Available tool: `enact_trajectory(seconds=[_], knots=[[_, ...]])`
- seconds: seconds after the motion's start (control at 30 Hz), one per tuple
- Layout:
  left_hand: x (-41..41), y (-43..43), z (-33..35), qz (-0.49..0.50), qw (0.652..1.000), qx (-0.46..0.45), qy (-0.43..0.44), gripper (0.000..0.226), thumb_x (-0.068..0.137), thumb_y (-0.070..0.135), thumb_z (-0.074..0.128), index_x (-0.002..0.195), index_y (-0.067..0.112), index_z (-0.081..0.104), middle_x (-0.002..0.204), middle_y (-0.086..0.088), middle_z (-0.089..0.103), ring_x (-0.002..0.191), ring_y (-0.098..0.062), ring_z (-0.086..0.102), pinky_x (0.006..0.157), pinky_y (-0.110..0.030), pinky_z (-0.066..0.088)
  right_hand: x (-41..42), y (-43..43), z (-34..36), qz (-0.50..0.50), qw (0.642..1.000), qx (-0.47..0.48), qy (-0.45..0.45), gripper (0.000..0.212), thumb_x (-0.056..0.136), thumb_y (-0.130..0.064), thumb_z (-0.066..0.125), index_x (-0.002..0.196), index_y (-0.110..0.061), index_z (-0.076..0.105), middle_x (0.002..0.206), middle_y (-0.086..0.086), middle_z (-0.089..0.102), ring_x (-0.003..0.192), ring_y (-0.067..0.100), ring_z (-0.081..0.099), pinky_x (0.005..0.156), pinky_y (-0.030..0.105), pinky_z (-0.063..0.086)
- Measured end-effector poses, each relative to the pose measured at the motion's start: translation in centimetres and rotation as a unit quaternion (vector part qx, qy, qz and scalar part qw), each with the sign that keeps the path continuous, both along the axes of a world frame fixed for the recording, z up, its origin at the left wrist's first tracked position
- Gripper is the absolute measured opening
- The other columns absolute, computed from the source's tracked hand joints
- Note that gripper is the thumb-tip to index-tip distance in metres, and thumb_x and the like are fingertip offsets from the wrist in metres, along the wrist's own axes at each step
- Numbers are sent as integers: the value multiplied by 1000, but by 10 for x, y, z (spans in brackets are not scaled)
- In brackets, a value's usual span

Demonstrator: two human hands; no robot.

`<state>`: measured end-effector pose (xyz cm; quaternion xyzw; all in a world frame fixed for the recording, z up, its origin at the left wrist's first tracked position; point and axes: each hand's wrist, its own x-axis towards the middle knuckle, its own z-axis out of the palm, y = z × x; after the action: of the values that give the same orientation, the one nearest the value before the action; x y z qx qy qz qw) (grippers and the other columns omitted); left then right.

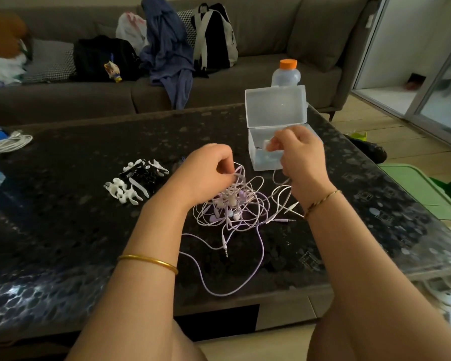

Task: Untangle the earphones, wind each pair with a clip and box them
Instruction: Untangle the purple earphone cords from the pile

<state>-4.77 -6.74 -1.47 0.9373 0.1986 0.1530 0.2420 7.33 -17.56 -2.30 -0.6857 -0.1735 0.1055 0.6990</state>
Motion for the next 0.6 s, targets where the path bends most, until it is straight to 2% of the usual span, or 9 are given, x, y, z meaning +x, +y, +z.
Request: enact_trajectory(seconds=[0.07,0.13,0.2,0.23,0.27,0.4,0.5,0.57,0.6], knots=[[-2,5,-3,37,998,26,37,21,87,10,62,75,24,53,83,7,55,78,-11,56,70,-30,50,7,-5,1,-21,1000,5,15,20,90,-12,44,73,-14,54,74,7,66,47,6,43,45,22,35],[-3,10,-5,86,994,53,44,24,87,6,58,76,25,50,81,7,54,79,-13,55,72,-34,50,16,-12,-3,-34,991,-116,-49,19,88,-17,45,73,-8,52,65,5,63,45,9,46,48,26,40],[-3,14,-7,130,989,64,15,26,90,4,54,76,25,47,80,7,51,80,-15,53,69,-32,46,25,-18,-9,-44,947,-293,-126,24,87,-25,47,77,-5,56,67,7,63,58,19,58,60,32,50],[-2,15,-8,146,987,64,0,25,91,5,54,77,25,46,80,7,50,79,-15,52,68,-31,42,28,-19,-13,-51,918,-363,-148,25,87,-27,47,79,-7,59,72,8,63,65,22,59,62,33,49],[-2,16,-9,158,986,59,-12,23,92,7,54,79,24,47,80,7,49,79,-15,52,67,-30,40,30,-19,-15,-59,897,-406,-162,25,88,-28,47,82,-8,60,76,9,61,69,24,58,62,31,46],[-2,20,-11,192,981,31,-23,23,93,7,55,78,22,46,90,2,57,85,-18,55,69,-31,37,40,-20,-19,-102,858,-464,-196,24,90,-29,49,89,-10,62,87,10,60,79,27,58,64,32,40],[0,19,-11,191,979,-53,-49,24,93,-1,45,80,18,45,93,-3,65,82,-14,64,67,-28,47,45,-23,-25,-70,824,-532,-183,18,91,-25,52,96,-10,62,94,10,61,84,27,59,68,34,45],[3,17,-12,173,973,-138,-69,27,94,-5,37,79,17,42,90,-6,69,75,-12,69,66,-25,54,44,-22,-31,-17,801,-577,-158,25,90,-26,56,107,-8,60,105,12,60,99,31,57,83,41,49],[4,16,-13,165,970,-163,-76,28,94,-6,35,79,16,42,88,-6,69,73,-11,70,66,-25,55,42,-21,-33,-1,784,-602,-156,29,90,-27,58,112,-10,58,112,13,57,108,33,53,91,45,46]])
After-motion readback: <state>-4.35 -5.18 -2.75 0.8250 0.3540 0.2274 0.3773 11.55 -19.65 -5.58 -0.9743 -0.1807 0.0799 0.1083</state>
